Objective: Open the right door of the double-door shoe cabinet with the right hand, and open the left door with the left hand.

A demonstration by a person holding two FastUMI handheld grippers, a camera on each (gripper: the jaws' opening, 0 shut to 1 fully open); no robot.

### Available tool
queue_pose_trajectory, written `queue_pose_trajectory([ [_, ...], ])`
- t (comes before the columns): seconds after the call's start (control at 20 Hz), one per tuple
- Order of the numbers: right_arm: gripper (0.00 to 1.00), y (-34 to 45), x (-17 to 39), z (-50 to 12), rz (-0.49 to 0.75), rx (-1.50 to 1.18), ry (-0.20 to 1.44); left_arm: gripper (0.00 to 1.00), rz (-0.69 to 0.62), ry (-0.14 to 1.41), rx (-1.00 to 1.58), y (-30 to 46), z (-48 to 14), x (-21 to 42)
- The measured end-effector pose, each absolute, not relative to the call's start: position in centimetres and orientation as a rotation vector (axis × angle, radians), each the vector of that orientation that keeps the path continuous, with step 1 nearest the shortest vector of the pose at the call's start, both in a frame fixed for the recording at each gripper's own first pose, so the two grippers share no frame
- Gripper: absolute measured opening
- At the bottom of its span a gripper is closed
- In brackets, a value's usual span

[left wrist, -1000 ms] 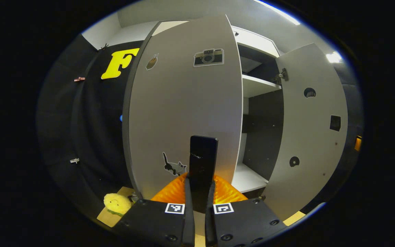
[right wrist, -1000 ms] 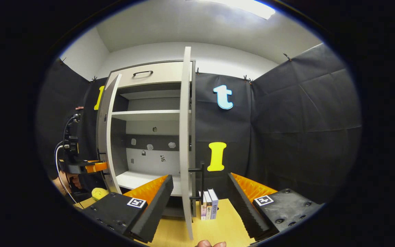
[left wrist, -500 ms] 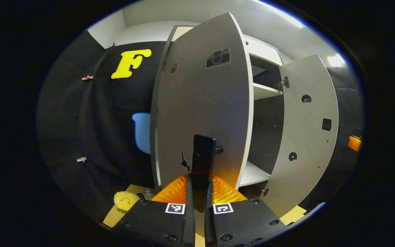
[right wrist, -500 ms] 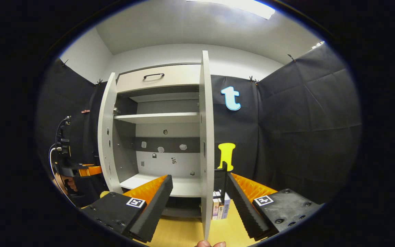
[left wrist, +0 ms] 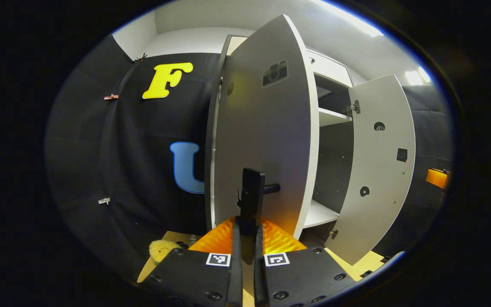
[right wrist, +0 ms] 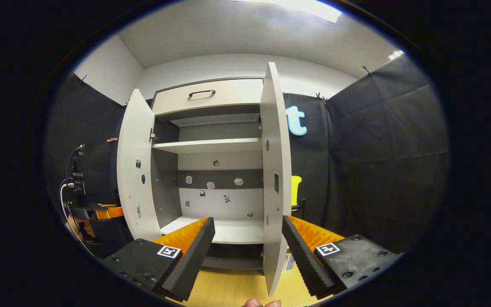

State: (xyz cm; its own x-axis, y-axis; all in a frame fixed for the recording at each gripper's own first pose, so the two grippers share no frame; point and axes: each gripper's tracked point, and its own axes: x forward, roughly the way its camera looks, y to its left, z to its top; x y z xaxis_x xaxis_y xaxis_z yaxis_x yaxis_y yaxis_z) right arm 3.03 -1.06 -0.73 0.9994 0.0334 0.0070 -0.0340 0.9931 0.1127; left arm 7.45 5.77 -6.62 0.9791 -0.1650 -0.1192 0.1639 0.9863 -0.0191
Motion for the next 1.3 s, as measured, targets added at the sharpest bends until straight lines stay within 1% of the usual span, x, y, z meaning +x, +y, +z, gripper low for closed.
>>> queue_pose_trajectory([
  [0.35,0.99,0.5,3.0,-1.0,0.043,0.142,0.009,0.13,-0.188,0.1,-0.038,8.5,-6.3,7.1],
  [0.65,0.99,1.6,2.9,-0.9,0.05,0.132,0.009,0.1,-0.107,0.095,-0.07,12.7,-5.9,7.4],
  [0.75,0.99,1.7,3.0,-0.9,0.051,0.133,0.011,0.07,-0.088,0.097,-0.081,14.4,-5.9,7.8],
  [0.9,0.99,1.9,3.1,-0.7,0.054,0.133,0.01,0.05,-0.118,0.095,-0.12,14.1,-5.8,7.7],
  [1.1,0.99,1.9,2.9,-0.8,0.06,0.138,0.02,0.05,-0.093,0.085,-0.05,14.1,-5.7,7.7],
  [1.3,0.99,1.3,2.5,-0.9,0.055,0.142,0.022,0.05,-0.08,0.043,-0.008,14.1,-4.1,6.3],
])
